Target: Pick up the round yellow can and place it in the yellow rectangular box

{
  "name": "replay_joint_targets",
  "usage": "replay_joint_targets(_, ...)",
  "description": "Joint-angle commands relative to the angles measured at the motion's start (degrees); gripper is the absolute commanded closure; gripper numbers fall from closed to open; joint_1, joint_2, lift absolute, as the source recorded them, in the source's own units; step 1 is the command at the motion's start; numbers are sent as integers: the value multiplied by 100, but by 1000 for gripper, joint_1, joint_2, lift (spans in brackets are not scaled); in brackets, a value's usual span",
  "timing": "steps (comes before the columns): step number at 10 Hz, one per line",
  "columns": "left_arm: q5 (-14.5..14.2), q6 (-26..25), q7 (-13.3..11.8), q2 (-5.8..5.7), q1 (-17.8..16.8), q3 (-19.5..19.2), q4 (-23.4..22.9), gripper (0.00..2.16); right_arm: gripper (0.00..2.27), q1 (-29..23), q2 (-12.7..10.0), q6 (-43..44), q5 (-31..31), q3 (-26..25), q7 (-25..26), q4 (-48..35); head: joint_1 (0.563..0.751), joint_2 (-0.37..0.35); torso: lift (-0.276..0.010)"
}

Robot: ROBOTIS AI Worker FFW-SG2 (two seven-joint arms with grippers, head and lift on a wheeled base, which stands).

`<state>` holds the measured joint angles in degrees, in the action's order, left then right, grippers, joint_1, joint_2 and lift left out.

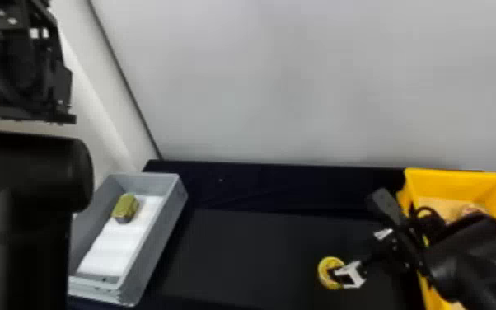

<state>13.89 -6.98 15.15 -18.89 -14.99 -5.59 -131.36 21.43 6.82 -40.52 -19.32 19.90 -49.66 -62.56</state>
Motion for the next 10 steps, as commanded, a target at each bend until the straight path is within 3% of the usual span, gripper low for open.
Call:
replay_joint_targets(1, -1, 39, 6, 16, -48, 58, 40, 131, 113, 72, -50, 271, 6, 76, 15, 376, 694, 223, 0)
replay_joint_targets(10, -1, 109, 41, 60, -110, 208, 137, 131, 127, 134, -129, 561, 24, 164, 6, 648, 694, 223, 0)
